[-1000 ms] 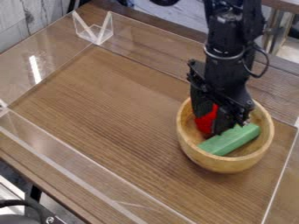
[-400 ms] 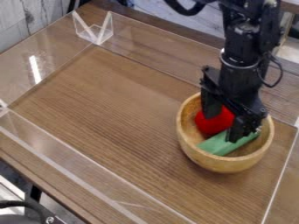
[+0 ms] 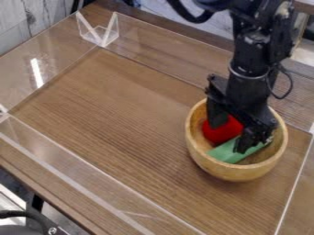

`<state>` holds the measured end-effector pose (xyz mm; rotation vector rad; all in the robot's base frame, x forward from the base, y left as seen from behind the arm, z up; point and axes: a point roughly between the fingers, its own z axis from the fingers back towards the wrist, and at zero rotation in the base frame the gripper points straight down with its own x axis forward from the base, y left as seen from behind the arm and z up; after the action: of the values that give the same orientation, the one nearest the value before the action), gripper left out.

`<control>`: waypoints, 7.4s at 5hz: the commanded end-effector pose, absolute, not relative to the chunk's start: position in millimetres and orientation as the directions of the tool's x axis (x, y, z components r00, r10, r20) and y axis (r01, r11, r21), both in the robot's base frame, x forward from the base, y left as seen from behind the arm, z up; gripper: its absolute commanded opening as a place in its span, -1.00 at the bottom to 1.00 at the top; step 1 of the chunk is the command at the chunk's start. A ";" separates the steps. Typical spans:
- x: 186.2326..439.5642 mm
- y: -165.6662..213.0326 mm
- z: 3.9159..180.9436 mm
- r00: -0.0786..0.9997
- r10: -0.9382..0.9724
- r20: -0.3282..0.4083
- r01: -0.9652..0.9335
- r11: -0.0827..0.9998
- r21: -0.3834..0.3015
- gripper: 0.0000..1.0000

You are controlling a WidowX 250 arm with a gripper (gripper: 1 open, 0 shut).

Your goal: Move the red fruit to the left

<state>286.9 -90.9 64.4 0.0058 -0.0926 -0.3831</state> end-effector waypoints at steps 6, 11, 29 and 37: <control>292.8 -34.2 127.3 0.969 0.027 0.246 -0.034 0.999 0.024 -1.00; 300.8 -55.0 114.0 0.970 0.097 0.222 -0.098 0.995 -0.005 -1.00; 261.9 -12.8 169.8 0.767 0.615 0.184 -0.586 0.788 -0.189 -1.00; 244.4 -95.9 130.7 0.769 0.622 0.147 -0.604 0.782 -0.152 -1.00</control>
<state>237.8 -92.3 118.9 -0.0683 -0.1589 0.6713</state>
